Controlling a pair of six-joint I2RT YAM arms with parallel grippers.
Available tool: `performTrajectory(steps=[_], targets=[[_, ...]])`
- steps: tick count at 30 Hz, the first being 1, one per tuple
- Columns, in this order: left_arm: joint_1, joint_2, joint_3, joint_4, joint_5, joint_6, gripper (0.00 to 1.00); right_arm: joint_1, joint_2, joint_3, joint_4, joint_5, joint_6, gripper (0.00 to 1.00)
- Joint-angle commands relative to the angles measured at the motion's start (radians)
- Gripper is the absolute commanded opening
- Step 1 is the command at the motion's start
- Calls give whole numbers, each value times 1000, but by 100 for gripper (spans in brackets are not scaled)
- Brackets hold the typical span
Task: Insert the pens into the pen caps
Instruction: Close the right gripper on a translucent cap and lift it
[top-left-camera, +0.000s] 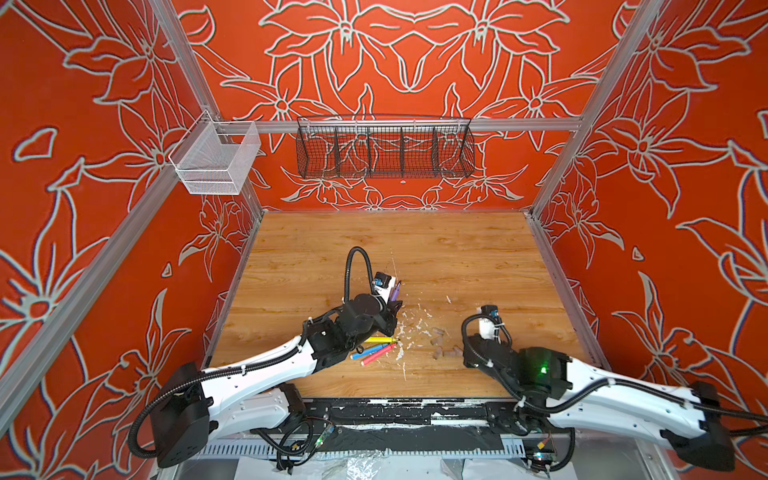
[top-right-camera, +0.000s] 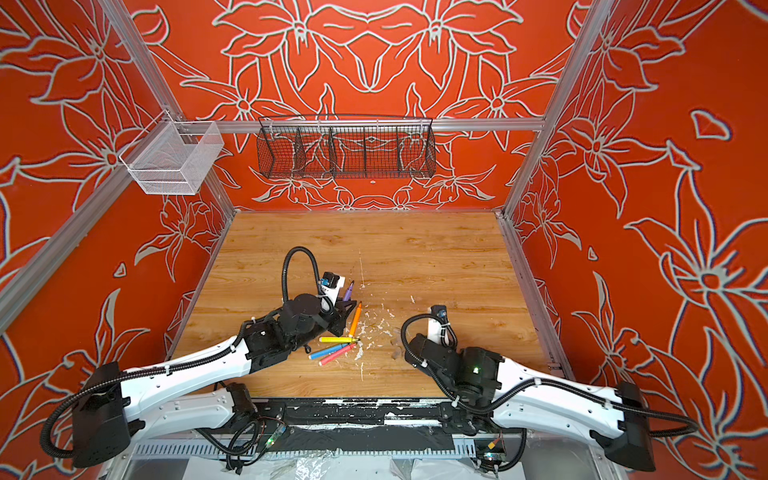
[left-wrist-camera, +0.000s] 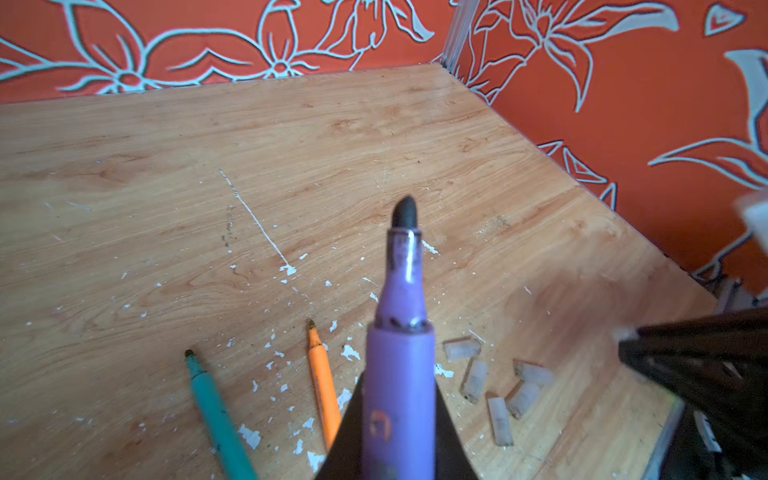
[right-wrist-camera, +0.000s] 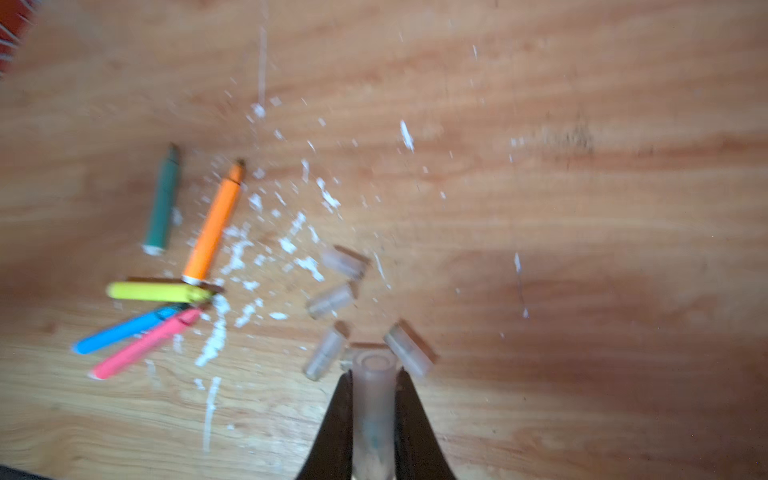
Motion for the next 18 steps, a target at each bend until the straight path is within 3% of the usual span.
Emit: performTrajectory(steps=[1,4,8,10,14,18], targets=[[1,-4,-1,54,143,29,0,2,-23,124,69,161,-129,0],[1,-8,-33,115,222,26,0,2,-58,170,275,182,-267,0],[-2,3,-50,162,318,23,0,3,-122,-77,732,57,-422,0],[-9,4,-50,167,326,17,0,3,-140,-178,824,62,-423,0],[-13,7,-72,228,375,-34,0,3,-211,-166,773,54,-478,0],[-19,29,-91,298,436,-85,0,3,-272,-245,895,0,-501,0]])
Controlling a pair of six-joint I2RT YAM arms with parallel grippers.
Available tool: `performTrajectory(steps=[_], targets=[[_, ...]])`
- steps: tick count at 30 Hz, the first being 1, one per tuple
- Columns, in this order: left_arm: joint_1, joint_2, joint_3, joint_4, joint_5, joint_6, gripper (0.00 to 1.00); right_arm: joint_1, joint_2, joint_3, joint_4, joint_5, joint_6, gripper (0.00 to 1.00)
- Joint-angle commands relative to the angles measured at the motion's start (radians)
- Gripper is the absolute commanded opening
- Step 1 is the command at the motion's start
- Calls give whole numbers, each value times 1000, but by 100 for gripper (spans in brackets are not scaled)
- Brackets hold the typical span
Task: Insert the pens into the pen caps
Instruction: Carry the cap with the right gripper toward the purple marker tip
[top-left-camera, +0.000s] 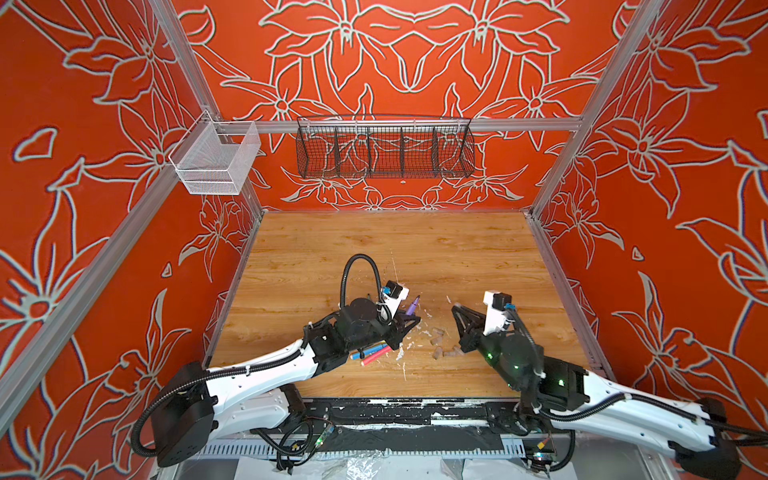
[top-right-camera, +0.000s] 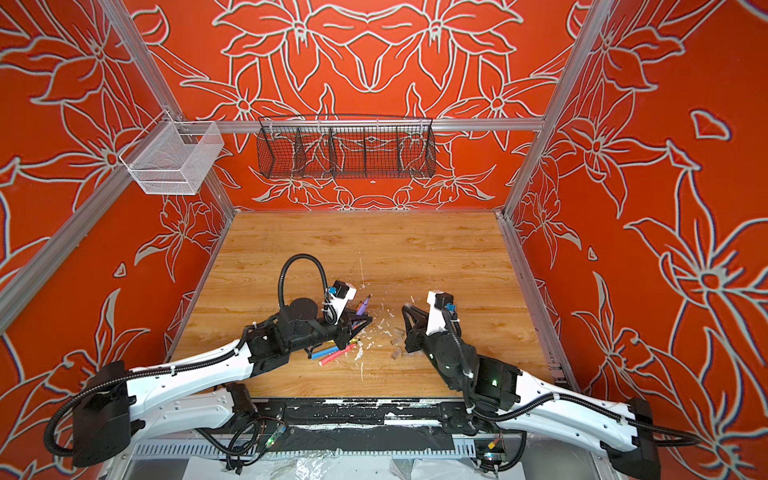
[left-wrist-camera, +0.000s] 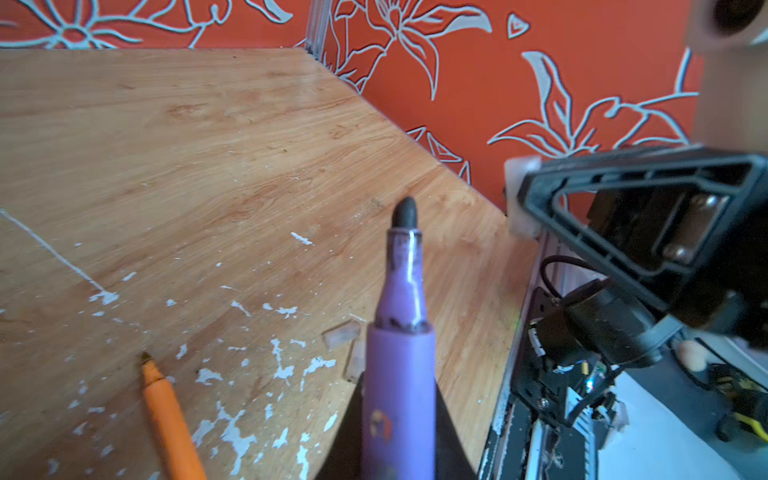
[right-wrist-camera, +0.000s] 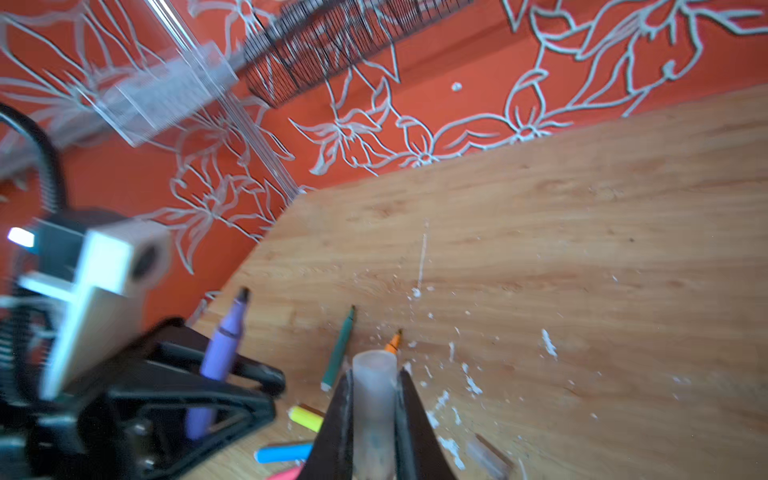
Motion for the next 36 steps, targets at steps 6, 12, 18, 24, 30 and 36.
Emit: performTrajectory(steps=[6,12,18,24,30,36], targets=[[-16,42,-1,95,84,-47,0,2,-20,-94,299,-78,-62,0],[-21,60,-1,111,108,-49,0,2,87,-109,464,-135,-42,0],[-30,67,6,103,97,-35,0,3,233,-90,573,-147,-47,0],[-30,71,0,116,101,-33,0,-2,234,-136,674,-95,-56,0],[-34,99,6,146,148,-59,0,-21,203,-168,673,-84,-13,0],[-43,104,3,160,154,-69,0,-34,168,-211,706,-88,42,0]])
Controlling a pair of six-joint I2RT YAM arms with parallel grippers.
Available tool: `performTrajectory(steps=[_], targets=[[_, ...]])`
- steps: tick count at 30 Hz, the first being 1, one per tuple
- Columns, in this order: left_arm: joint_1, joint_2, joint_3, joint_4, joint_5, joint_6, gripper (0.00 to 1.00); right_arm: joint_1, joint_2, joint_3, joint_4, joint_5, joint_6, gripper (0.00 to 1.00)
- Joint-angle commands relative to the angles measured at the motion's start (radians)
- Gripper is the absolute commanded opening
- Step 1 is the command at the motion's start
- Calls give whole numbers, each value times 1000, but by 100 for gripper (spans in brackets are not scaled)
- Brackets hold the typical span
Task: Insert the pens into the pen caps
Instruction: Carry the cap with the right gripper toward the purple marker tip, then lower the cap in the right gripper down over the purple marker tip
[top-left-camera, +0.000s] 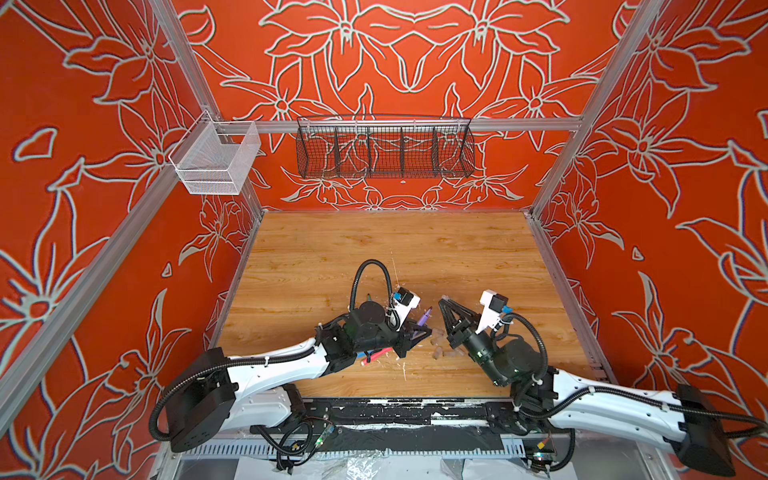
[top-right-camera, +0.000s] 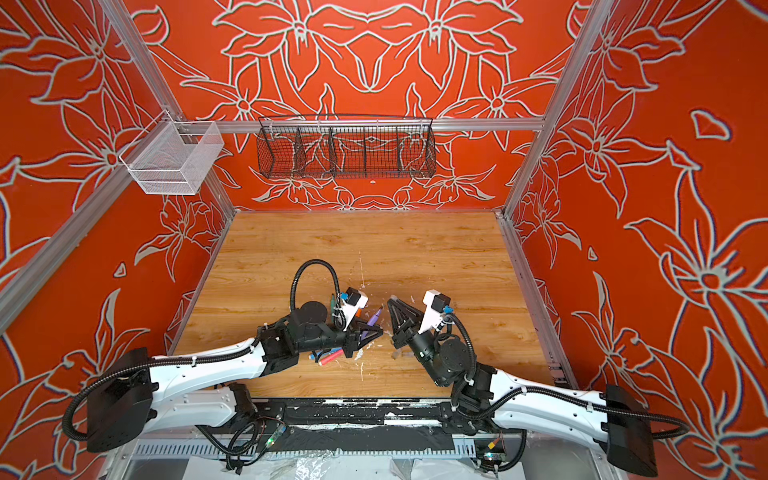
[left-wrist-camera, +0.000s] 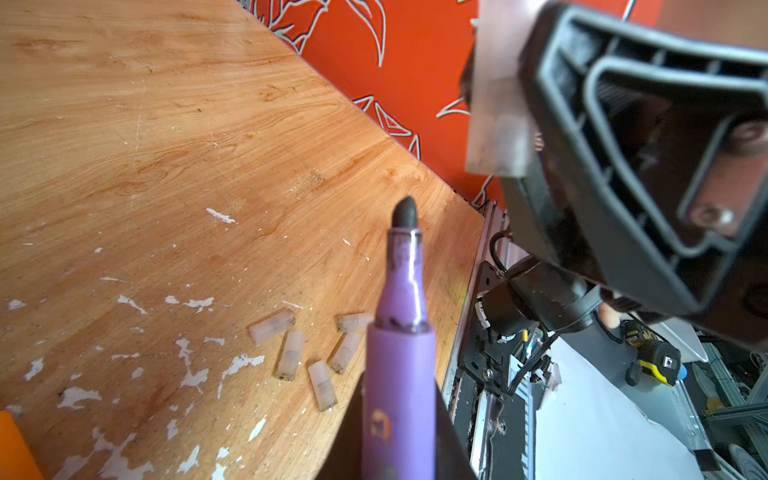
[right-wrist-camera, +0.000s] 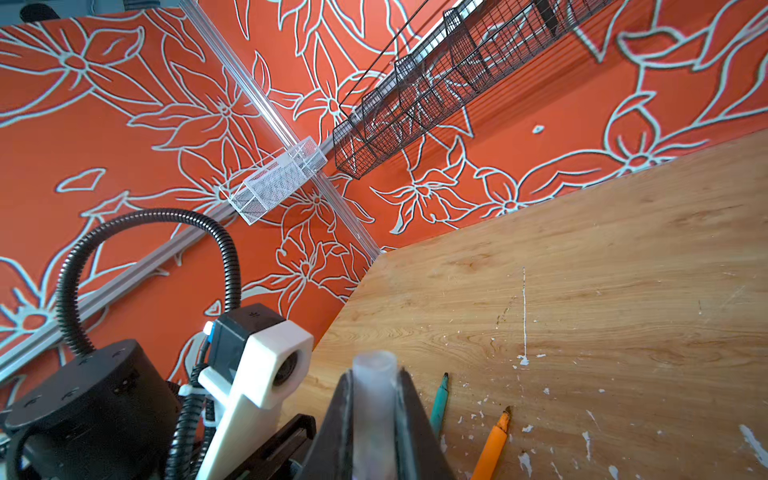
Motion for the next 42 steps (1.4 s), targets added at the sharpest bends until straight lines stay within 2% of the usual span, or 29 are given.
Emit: performTrajectory(steps=[1,17,26,37,42], targets=[[-11,6,11,51,29,-13,0,-11,-16,-32,52,19,53,0],[-37,17,33,29,36,8,0,-59,141,-32,187,-78,165,0],[-39,-2,31,-5,-38,16,0,-62,267,-4,273,-126,192,0],[-39,-1,35,-12,-37,22,0,-72,137,-52,213,-92,195,0],[-39,-7,34,-13,-41,26,0,-72,146,-48,217,-112,206,0]])
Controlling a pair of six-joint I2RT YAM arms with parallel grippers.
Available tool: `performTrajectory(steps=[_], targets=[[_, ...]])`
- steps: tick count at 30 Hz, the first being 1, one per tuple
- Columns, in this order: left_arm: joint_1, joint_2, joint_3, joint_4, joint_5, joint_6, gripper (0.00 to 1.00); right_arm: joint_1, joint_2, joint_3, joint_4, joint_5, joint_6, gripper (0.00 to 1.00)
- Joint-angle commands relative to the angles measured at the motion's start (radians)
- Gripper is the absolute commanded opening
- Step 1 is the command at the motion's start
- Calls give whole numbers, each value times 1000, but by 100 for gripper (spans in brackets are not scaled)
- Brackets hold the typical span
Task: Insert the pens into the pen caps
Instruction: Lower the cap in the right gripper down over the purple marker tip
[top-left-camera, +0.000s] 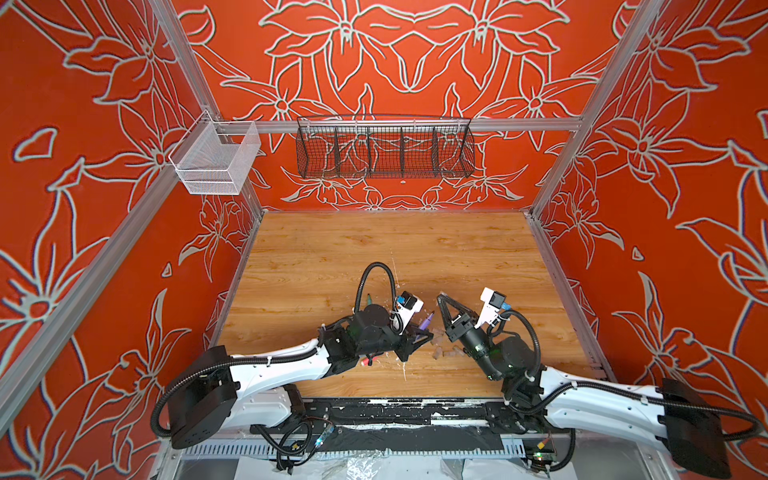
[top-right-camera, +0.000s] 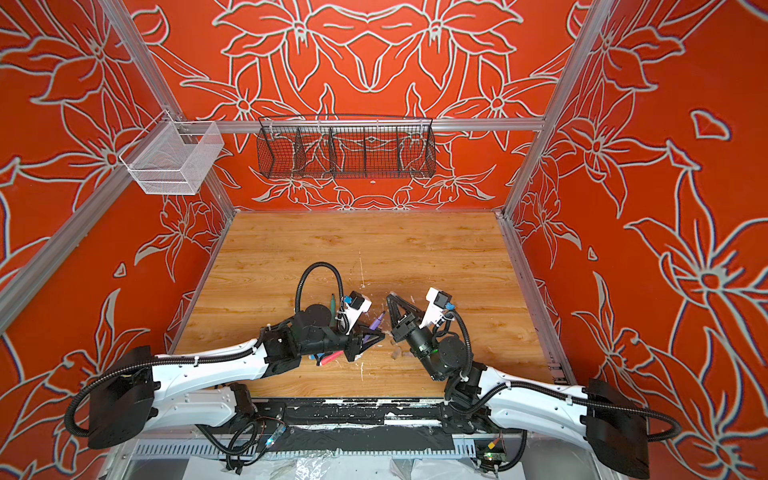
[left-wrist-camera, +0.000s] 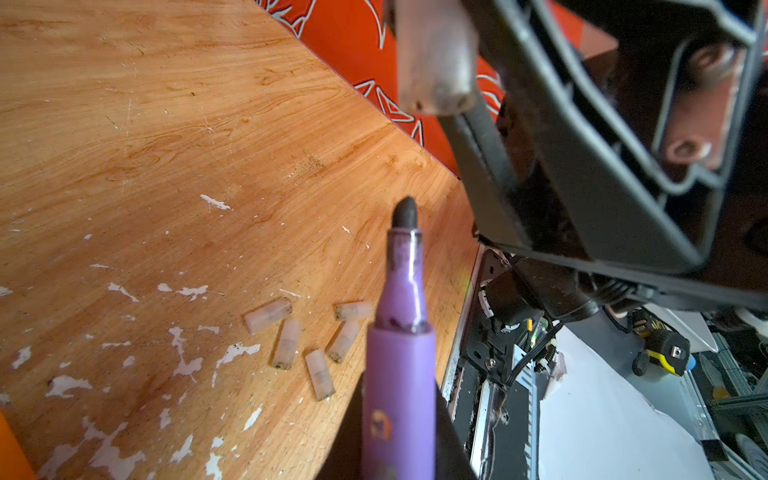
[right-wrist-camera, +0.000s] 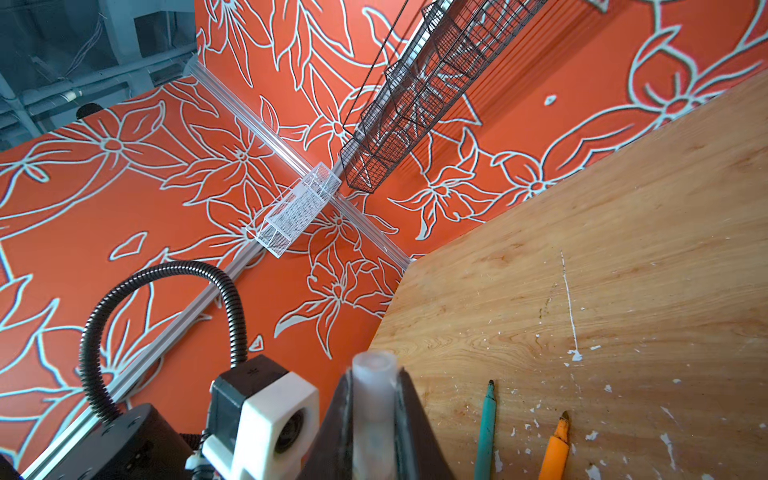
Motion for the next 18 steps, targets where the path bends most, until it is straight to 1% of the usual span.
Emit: performTrajectory(steps=[1,7,18], targets=[[-7,-23,24,19,-4,14,0,-3,15,-8,1,-24,21,0],[-7,-36,22,6,-30,21,0,-3,54,0,23,-37,37,0],[-7,-48,20,-9,-75,25,0,-3,126,33,52,-102,70,0]])
